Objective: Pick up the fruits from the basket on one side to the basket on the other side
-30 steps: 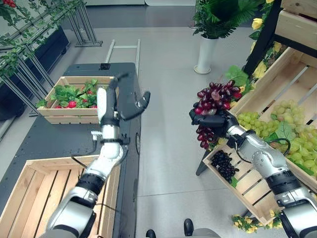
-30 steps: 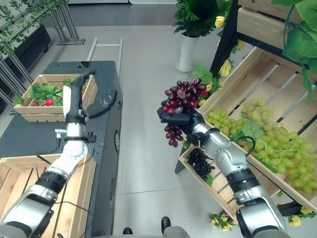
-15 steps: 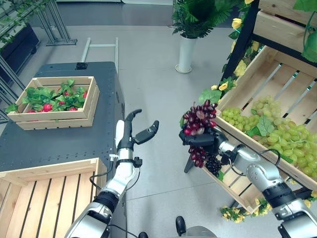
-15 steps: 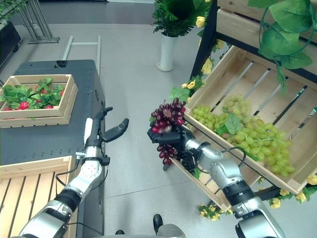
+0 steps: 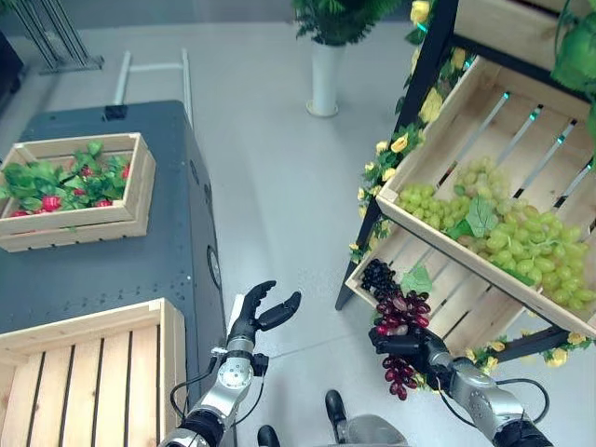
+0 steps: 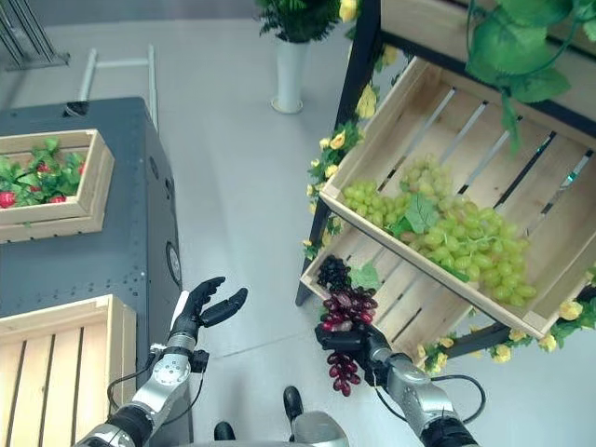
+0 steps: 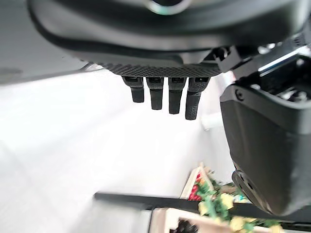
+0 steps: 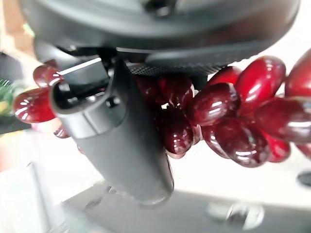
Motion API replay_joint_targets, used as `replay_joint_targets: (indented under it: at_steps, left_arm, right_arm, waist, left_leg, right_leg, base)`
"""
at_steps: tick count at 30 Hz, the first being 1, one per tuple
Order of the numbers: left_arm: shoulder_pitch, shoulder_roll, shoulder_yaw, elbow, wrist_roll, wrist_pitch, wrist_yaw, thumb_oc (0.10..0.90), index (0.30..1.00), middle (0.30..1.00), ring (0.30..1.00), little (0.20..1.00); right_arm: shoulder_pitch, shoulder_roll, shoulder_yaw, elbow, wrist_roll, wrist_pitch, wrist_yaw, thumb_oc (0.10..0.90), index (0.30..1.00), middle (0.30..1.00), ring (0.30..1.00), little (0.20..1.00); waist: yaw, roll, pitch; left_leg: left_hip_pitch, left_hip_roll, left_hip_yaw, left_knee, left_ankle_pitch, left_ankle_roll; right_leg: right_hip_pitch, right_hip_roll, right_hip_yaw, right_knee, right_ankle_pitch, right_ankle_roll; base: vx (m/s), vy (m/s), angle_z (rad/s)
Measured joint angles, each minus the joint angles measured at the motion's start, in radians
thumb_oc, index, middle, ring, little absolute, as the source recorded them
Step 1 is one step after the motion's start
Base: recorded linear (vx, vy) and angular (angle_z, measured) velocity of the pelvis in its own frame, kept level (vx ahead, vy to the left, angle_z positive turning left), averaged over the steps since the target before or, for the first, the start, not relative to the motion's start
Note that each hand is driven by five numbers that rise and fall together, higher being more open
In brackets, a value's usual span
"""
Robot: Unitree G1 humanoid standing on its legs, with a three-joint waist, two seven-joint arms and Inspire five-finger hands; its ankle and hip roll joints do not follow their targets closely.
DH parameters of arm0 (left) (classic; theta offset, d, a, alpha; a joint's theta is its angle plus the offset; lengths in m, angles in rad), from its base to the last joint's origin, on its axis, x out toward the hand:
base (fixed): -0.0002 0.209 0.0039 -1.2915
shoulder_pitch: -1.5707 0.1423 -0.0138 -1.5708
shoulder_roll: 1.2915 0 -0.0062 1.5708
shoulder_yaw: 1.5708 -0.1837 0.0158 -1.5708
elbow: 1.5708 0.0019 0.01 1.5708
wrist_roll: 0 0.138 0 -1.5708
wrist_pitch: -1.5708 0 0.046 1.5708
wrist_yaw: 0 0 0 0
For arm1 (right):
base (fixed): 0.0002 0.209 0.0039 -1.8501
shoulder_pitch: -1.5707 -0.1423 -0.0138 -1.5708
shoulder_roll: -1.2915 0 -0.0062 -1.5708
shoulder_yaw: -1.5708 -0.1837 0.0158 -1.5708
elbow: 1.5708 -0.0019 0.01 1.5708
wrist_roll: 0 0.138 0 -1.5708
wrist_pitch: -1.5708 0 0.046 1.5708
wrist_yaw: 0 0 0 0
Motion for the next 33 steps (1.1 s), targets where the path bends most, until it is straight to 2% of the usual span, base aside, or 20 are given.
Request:
replay_joint_targets:
  at_steps: [3,9,12,17,19,21,22,26,29,33]
  left_arm:
    - [-0.013,0.0,-0.01,0.001,-0.01,0.0,-0.012,0.8,0.9,0.9,0.9,0.9]
    - [-0.105,0.005,-0.027,-0.006,-0.01,-0.001,-0.011,0.8,0.9,0.9,0.9,0.9]
    - [-0.232,0.02,-0.063,-0.026,-0.008,-0.001,-0.009,0.8,0.9,0.9,0.9,0.9]
    - [-0.309,0.049,-0.119,-0.029,0.004,0.0,-0.006,0.8,0.9,0.9,0.9,0.9]
    - [-0.33,0.07,-0.127,-0.029,0.009,0.0,-0.004,0.8,0.9,0.9,0.9,0.9]
    - [-0.331,0.079,-0.128,-0.029,0.009,0.0,-0.003,0.8,0.9,0.9,0.9,0.9]
    - [-0.331,0.091,-0.131,-0.026,0.009,0.0,-0.002,0.8,0.9,0.9,0.9,0.9]
    - [-0.326,0.118,-0.144,-0.023,0.009,0.0,0.005,0.8,0.9,0.9,0.9,0.9]
    - [-0.323,0.12,-0.147,-0.023,0.009,0.0,0.005,0.8,0.9,0.9,0.9,0.9]
    - [-0.326,0.12,-0.152,-0.024,0.01,-0.002,0.005,0.8,0.9,0.9,0.9,0.9]
  right_arm:
    - [-0.01,-0.001,-0.019,0.055,-0.004,-0.032,-0.024,0.4,0.3,0.3,0.3,0.3]
    - [-0.108,-0.009,-0.056,0.088,-0.005,-0.056,-0.084,0.4,0.3,0.3,0.3,0.3]
    - [-0.218,-0.05,-0.058,0.098,-0.052,-0.073,-0.107,0.4,0.3,0.3,0.3,0.3]
    - [-0.332,-0.103,-0.041,0.184,-0.249,-0.049,-0.14,0.4,0.3,0.3,0.3,0.3]
    - [-0.398,-0.147,-0.017,0.25,-0.351,-0.004,-0.163,0.4,0.3,0.3,0.3,0.3]
    - [-0.409,-0.178,-0.01,0.254,-0.411,0.017,-0.177,0.4,0.3,0.3,0.3,0.3]
    - [-0.421,-0.209,-0.003,0.259,-0.497,0.033,-0.205,0.4,0.3,0.3,0.3,0.3]
    - [-0.471,-0.309,0.046,0.232,-0.701,0.097,-0.264,0.4,0.3,0.3,0.3,0.3]
    - [-0.496,-0.337,0.047,0.207,-0.83,0.14,-0.295,0.4,0.3,0.3,0.3,0.3]
    - [-0.546,-0.359,0.065,0.191,-0.806,0.155,-0.326,0.4,0.3,0.3,0.3,0.3]
  waist:
    - [-0.005,0.01,0.044]
    - [-0.005,0.046,0.184]
    - [-0.009,0.07,0.272]
    - [-0.001,0.06,0.287]
    - [0.01,0.051,0.292]
    - [0.02,0.051,0.293]
    - [0.025,0.049,0.295]
    - [0.026,0.047,0.304]
    - [0.026,0.047,0.304]
    - [0.027,0.048,0.304]
  left_leg:
    - [-0.021,0.0,0.0,0.019,-0.003,0.004]
    - [-0.116,0.004,-0.006,0.133,-0.04,0.007]
    - [-0.265,0.029,-0.03,0.348,-0.119,0.017]
    - [-0.402,0.038,-0.058,0.556,-0.204,0.028]
    - [-0.466,0.042,-0.063,0.65,-0.241,0.037]
    - [-0.499,0.043,-0.072,0.695,-0.257,0.037]
    - [-0.533,0.045,-0.082,0.74,-0.273,0.039]
    - [-0.609,0.047,-0.1,0.81,-0.287,0.042]
    - [-0.643,0.042,-0.114,0.825,-0.287,0.042]
    - [-0.679,0.042,-0.121,0.846,-0.29,0.037]
  right_leg:
    - [-0.012,-0.004,-0.004,0.002,0.001,0.001]
    - [-0.071,-0.007,-0.011,0.051,0.007,-0.011]
    - [-0.182,-0.01,-0.061,0.206,-0.047,-0.017]
    - [-0.34,-0.024,-0.069,0.477,-0.165,-0.013]
    - [-0.412,-0.031,-0.068,0.581,-0.21,-0.018]
    - [-0.445,-0.032,-0.069,0.627,-0.228,-0.019]
    - [-0.476,-0.033,-0.072,0.671,-0.246,-0.02]
    - [-0.549,-0.037,-0.08,0.741,-0.266,-0.019]
    - [-0.581,-0.035,-0.081,0.756,-0.266,-0.019]
    - [-0.621,-0.032,-0.081,0.786,-0.273,-0.03]
  base:
    - [-0.08,-0.055,0.04]
    - [-0.15,-0.042,0.05]
    - [-0.16,-0.049,0.24]
    - [-0.1,-0.065,0.15]
    - [-0.06,-0.041,0.1]
    - [-0.06,-0.013,0.09]
    - [-0.06,0.001,0.11]
    - [-0.05,0.024,0.09]
    - [-0.02,0.011,0.01]
    - [0.0,0.0,0.0]
